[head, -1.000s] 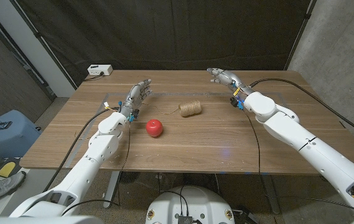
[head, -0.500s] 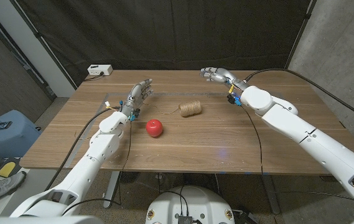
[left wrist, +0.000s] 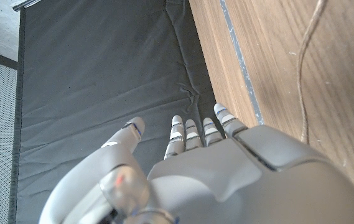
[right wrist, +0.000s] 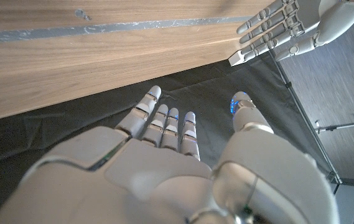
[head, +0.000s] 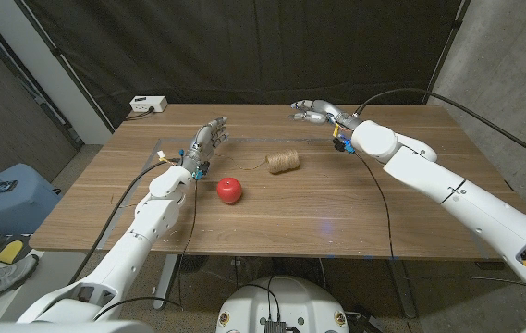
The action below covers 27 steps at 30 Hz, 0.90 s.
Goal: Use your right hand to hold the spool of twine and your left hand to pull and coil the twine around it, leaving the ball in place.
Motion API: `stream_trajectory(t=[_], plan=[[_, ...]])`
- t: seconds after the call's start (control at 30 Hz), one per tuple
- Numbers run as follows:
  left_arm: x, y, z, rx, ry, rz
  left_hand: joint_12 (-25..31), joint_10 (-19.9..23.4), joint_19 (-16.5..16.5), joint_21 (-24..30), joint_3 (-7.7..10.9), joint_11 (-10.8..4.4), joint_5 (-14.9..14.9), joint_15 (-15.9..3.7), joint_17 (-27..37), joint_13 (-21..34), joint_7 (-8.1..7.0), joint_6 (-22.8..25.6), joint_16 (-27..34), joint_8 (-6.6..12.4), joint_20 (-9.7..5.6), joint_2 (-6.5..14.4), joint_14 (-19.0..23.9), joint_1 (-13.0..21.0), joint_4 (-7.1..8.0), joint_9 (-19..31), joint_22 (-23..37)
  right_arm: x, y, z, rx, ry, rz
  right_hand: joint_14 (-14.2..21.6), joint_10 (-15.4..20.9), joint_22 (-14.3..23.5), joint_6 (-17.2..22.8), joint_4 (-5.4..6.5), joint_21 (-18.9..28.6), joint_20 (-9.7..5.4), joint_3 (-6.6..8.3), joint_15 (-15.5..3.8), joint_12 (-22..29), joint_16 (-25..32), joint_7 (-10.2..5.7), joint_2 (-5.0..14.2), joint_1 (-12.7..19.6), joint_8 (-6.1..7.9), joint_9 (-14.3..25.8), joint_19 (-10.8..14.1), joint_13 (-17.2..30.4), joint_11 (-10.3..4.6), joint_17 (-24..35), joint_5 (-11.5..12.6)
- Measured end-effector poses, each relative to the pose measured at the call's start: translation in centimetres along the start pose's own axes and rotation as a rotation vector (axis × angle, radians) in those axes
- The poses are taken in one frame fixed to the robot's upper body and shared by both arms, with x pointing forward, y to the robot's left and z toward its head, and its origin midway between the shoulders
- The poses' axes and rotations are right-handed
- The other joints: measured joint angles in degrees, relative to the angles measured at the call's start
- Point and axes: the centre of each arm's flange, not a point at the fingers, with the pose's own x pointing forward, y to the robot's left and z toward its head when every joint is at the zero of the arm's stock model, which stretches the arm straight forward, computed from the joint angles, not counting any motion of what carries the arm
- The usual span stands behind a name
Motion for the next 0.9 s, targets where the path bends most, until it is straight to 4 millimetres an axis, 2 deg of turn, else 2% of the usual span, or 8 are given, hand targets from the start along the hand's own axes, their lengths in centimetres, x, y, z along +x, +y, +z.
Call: stream_trajectory(t=[0.23,0.53,0.67,0.9], plan=[[-0.1,-0.1,0.1,-0.001,-0.001,0.004,0.0,0.0,0.0,0.0,-0.24,0.0,0.0,0.0,0.0,0.0,0.3,0.3,0.0,0.0,0.0,0.0,0.0,0.0,-0.24,0.0,0.0,0.9,0.1,0.4,-0.074,0.0,0.03,0.31,-0.04,0.0,-0.37,0.09,0.0,0.2,0.09,0.3,0.0,0.0,0.37,-1.2,1.65,0.0,0.0,0.2,0.25,0.03,0.01,0.0],[0.0,-0.3,0.1,-0.003,-0.002,0.006,0.0,0.0,0.0,0.0,-0.24,0.0,0.0,0.0,0.0,0.0,0.3,0.3,0.0,0.0,0.0,0.0,0.0,0.0,-0.24,-0.01,0.0,1.9,0.0,1.2,-0.17,-0.003,0.07,-0.22,-0.87,0.02,-1.23,0.26,-0.26,0.62,0.26,0.83,0.0,0.0,1.16,-2.99,3.43,0.0,0.0,-0.23,0.56,0.79,0.14,0.0],[0.1,-0.4,0.2,-0.004,-0.005,0.008,0.0,-0.01,0.0,0.0,-0.24,-0.01,0.0,0.0,0.0,0.0,0.3,0.3,0.0,0.0,0.0,0.0,0.0,0.0,-0.24,-0.01,0.0,2.2,0.2,1.3,-0.207,0.005,0.088,-0.52,-1.36,0.17,-1.47,0.26,-0.26,0.61,0.25,1.13,0.0,0.0,1.0,-3.48,3.92,0.0,0.26,-0.22,0.56,0.73,0.16,0.0],[0.2,-0.5,0.4,-0.004,-0.011,0.009,0.0,-0.01,0.0,0.0,-0.24,-0.01,0.0,0.0,0.0,0.0,0.3,0.3,0.0,0.0,0.0,0.0,0.0,0.0,-0.23,-0.01,0.0,2.8,0.4,2.0,-0.283,0.014,0.122,-1.13,-1.55,0.16,-2.16,0.27,-0.25,0.91,0.23,1.74,0.0,0.0,1.69,-4.09,4.54,0.0,0.26,-0.53,0.8,0.91,0.16,0.0]])
